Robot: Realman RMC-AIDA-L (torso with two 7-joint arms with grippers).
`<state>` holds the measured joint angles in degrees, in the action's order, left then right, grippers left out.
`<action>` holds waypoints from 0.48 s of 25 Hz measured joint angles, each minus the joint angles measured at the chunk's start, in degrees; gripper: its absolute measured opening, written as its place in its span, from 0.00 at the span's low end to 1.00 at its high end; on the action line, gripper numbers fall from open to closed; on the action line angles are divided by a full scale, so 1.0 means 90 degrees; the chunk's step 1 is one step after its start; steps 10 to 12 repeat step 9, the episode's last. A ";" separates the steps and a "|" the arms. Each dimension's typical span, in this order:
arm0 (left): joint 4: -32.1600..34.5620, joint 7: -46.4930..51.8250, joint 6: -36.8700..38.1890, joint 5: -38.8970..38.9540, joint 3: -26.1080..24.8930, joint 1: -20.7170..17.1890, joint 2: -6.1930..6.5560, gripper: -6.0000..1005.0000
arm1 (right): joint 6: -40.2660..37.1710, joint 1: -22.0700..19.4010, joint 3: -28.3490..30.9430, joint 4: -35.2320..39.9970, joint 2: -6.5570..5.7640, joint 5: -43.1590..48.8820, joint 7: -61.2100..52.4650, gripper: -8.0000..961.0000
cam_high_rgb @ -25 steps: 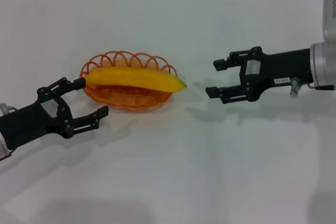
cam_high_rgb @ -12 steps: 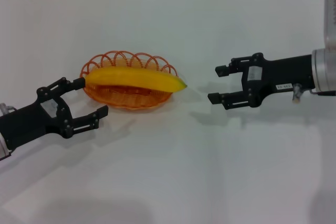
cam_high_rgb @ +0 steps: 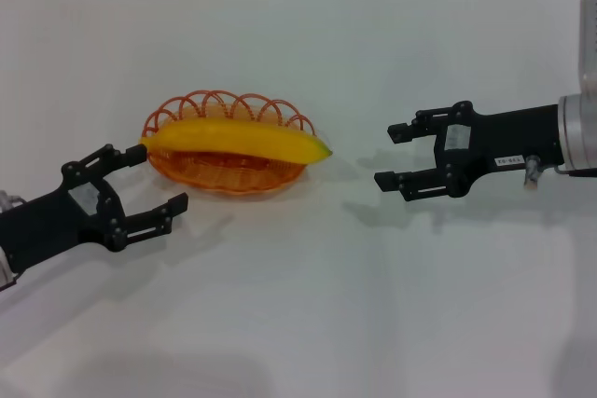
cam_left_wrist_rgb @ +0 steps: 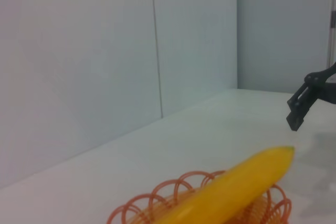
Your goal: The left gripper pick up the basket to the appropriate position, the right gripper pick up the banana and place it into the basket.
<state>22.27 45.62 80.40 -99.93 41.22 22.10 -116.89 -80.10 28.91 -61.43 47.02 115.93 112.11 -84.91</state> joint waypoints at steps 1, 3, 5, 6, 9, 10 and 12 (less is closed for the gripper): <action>-0.0001 0.0000 -0.0010 0.0000 0.0000 -0.0018 0.0000 0.90 | -0.0005 0.0000 0.0000 0.0000 0.0000 0.0000 0.0000 0.77; -0.0003 0.0000 -0.0055 0.0000 0.0000 -0.0048 -0.0003 0.90 | -0.0007 -0.0005 0.0000 0.0000 0.0000 0.0000 0.0001 0.77; -0.0003 0.0000 -0.0087 0.0000 0.0000 -0.0071 -0.0007 0.90 | -0.0007 -0.0010 0.0000 0.0000 0.0000 0.0000 0.0001 0.77; -0.0003 0.0000 -0.0093 0.0000 0.0000 -0.0076 -0.0008 0.90 | -0.0007 -0.0011 0.0000 0.0000 0.0000 0.0000 0.0001 0.77; -0.0003 0.0000 -0.0096 0.0000 0.0000 -0.0080 -0.0010 0.90 | -0.0007 -0.0011 0.0000 0.0000 0.0000 0.0000 0.0001 0.77; -0.0003 0.0000 -0.0096 0.0000 0.0000 -0.0080 -0.0010 0.90 | -0.0007 -0.0011 0.0000 0.0000 0.0000 0.0000 0.0001 0.77; -0.0003 0.0000 -0.0096 0.0000 0.0000 -0.0080 -0.0010 0.90 | -0.0007 -0.0011 0.0000 0.0000 0.0000 0.0000 0.0001 0.77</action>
